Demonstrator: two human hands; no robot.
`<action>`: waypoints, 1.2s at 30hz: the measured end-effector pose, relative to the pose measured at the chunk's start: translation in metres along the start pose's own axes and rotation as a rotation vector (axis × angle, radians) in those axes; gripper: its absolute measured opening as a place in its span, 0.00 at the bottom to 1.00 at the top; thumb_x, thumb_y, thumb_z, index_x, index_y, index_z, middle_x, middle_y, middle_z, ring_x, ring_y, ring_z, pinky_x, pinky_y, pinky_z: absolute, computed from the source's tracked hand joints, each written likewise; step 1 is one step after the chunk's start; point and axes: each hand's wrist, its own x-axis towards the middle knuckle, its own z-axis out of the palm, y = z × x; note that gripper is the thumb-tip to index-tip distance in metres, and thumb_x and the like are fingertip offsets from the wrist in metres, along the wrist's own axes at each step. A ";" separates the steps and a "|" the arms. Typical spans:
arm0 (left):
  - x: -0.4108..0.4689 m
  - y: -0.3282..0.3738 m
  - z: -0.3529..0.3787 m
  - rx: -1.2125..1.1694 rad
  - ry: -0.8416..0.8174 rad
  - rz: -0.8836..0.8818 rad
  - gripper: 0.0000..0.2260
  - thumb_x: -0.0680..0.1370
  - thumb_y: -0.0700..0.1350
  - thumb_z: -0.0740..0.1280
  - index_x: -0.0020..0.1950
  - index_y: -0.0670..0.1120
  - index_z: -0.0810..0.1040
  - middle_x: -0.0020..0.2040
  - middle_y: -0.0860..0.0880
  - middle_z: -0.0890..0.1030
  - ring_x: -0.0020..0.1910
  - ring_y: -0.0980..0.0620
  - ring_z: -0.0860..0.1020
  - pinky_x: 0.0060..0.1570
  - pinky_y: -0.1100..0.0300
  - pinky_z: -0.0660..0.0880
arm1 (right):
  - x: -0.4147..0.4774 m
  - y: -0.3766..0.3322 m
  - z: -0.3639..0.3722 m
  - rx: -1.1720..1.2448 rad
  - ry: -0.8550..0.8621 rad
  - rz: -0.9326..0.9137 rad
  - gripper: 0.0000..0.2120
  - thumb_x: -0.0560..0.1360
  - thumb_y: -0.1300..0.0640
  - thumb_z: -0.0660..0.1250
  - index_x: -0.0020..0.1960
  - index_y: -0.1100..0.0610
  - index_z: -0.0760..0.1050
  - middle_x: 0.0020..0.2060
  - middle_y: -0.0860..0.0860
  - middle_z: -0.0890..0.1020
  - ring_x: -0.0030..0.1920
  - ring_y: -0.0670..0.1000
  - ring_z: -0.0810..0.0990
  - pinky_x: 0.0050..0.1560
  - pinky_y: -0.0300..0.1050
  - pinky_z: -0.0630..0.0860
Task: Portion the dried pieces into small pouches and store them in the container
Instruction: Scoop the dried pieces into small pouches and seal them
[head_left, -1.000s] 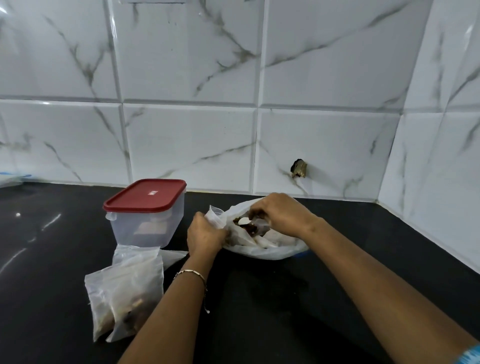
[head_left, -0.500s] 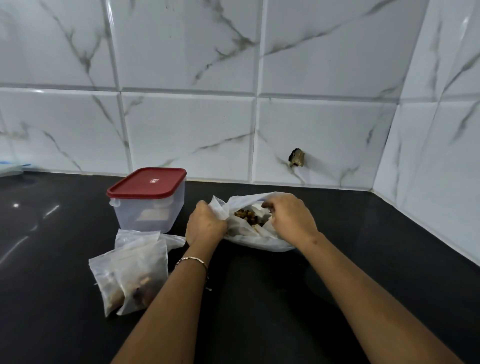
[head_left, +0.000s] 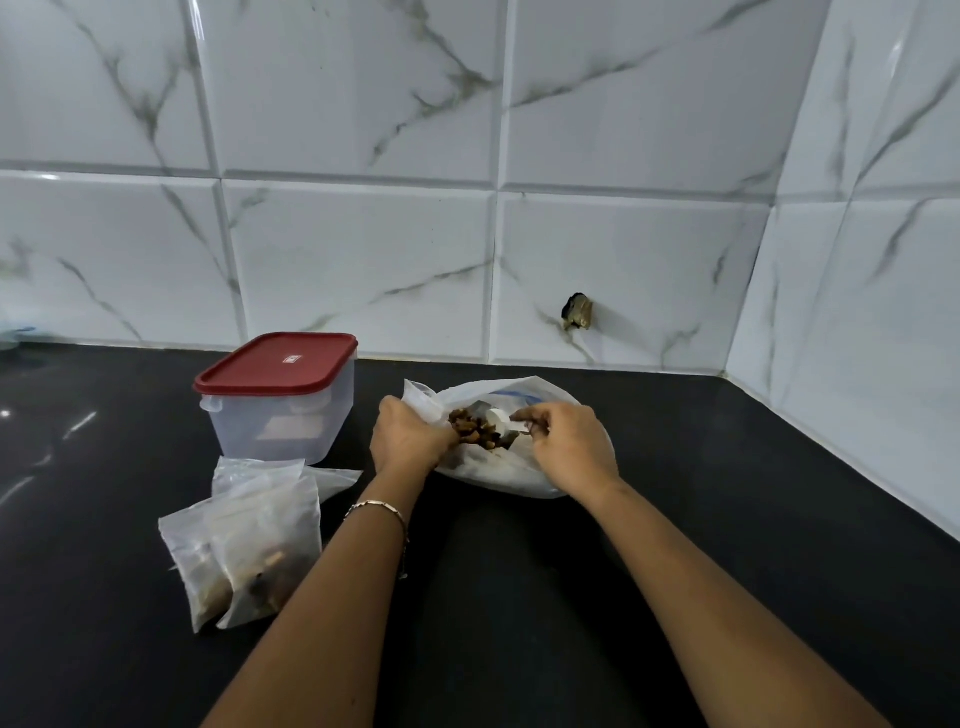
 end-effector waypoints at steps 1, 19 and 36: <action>0.000 0.000 0.000 0.005 -0.007 0.000 0.29 0.66 0.46 0.77 0.61 0.40 0.68 0.56 0.42 0.78 0.56 0.43 0.77 0.55 0.50 0.76 | -0.002 0.000 0.000 0.005 0.013 0.017 0.14 0.79 0.60 0.62 0.57 0.47 0.82 0.53 0.46 0.84 0.50 0.49 0.82 0.51 0.45 0.79; 0.017 -0.015 0.015 -0.692 -0.238 -0.077 0.21 0.69 0.31 0.73 0.61 0.39 0.75 0.53 0.40 0.81 0.51 0.44 0.82 0.50 0.50 0.81 | 0.003 -0.002 0.001 0.280 -0.066 0.273 0.15 0.73 0.64 0.63 0.50 0.49 0.85 0.47 0.46 0.84 0.37 0.48 0.79 0.36 0.40 0.73; 0.012 -0.011 0.023 -0.782 -0.440 -0.046 0.27 0.69 0.36 0.76 0.65 0.39 0.70 0.58 0.38 0.80 0.55 0.41 0.81 0.53 0.43 0.80 | 0.004 -0.008 0.009 0.687 -0.156 0.522 0.17 0.75 0.71 0.60 0.52 0.56 0.83 0.33 0.49 0.79 0.26 0.43 0.72 0.28 0.35 0.69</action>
